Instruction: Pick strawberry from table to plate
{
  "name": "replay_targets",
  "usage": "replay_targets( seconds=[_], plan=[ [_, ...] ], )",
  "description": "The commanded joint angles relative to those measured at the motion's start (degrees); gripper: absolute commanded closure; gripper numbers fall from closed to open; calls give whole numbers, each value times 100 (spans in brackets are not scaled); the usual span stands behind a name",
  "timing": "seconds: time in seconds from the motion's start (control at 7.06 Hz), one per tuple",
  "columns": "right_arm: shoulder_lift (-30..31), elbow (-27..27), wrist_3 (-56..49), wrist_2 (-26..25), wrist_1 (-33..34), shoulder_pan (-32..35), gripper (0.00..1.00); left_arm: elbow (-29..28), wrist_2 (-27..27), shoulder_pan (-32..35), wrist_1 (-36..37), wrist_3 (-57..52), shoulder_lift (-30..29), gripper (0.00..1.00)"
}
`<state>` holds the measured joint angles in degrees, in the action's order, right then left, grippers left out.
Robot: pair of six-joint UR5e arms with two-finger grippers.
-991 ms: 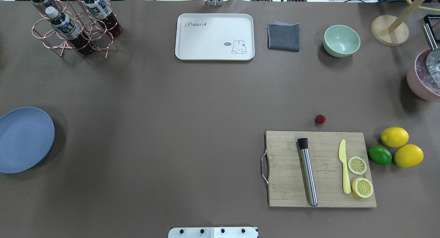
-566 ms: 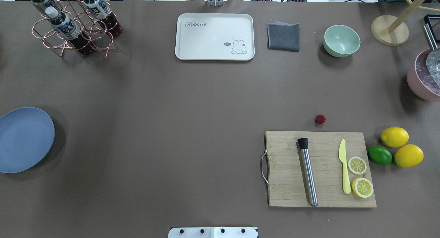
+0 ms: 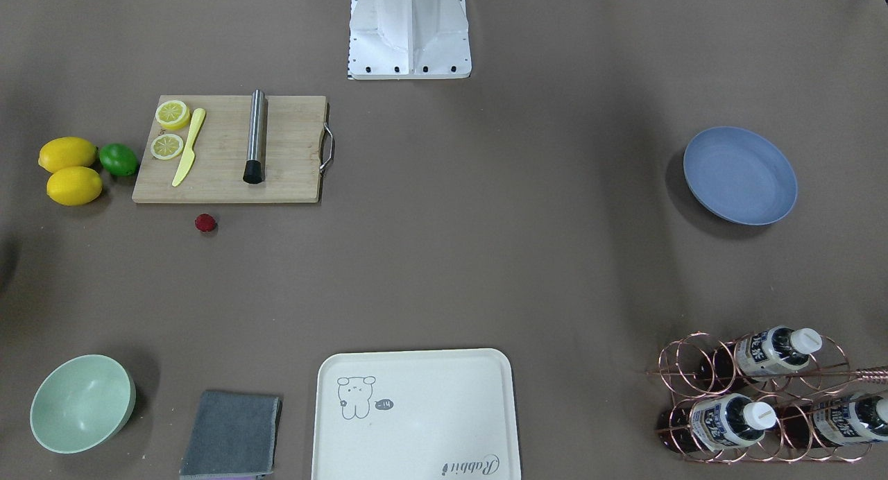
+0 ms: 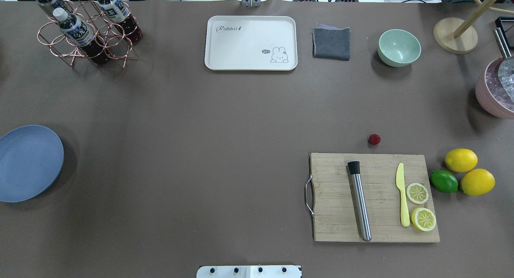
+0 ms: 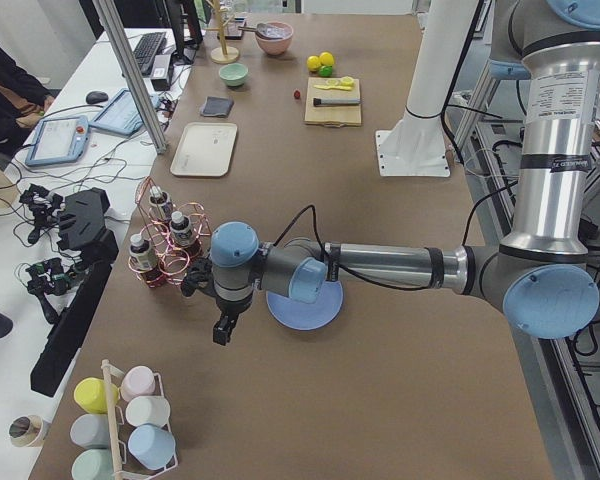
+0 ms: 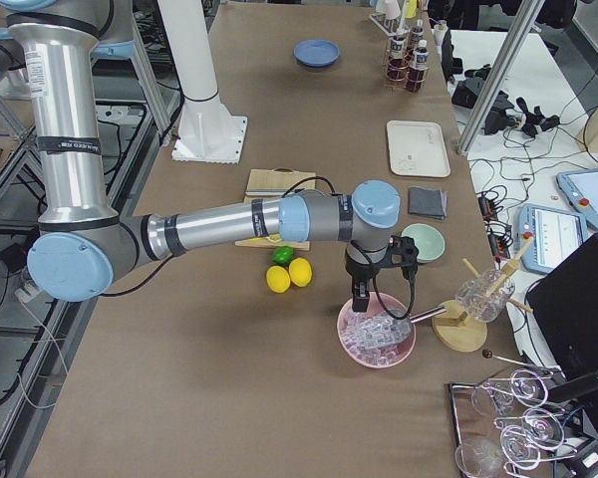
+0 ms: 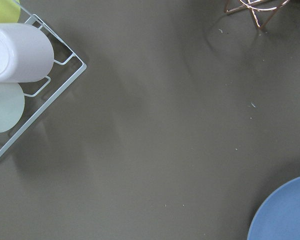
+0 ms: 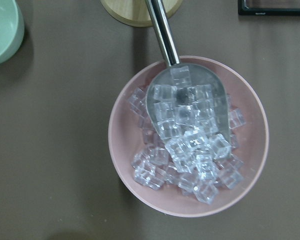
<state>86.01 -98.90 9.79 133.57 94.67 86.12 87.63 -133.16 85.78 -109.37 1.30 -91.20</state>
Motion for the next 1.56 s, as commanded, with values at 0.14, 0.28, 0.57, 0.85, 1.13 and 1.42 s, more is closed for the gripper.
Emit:
replay_targets(
  seconds=[0.14, 0.28, 0.57, 0.85, 1.13, 1.42],
  plan=[
    [-5, 2, 1968, -6, -1315, -858, 0, -914, -281, -893, -2530, 2254, 250, 2],
    [-5, -24, 2461, -24, -1563, -1069, 0, -906, -290, -1123, -2980, 2739, 400, 2],
    [-32, -173, 2904, -68, -1583, -1316, 0, -1123, -211, -1589, -3815, 3323, 550, 2],
    [-41, -200, 3046, -94, -1583, -1413, 0, -1528, 297, -2125, -4520, 3446, 612, 2],
    [-110, -191, 3064, -173, -1574, -1519, 0, -1547, 265, -2180, -4610, 3465, 612, 18],
    [-242, -200, 3589, -260, -1592, -1712, 0, -1521, 177, -2180, -4777, 3500, 621, 100]
  ],
)
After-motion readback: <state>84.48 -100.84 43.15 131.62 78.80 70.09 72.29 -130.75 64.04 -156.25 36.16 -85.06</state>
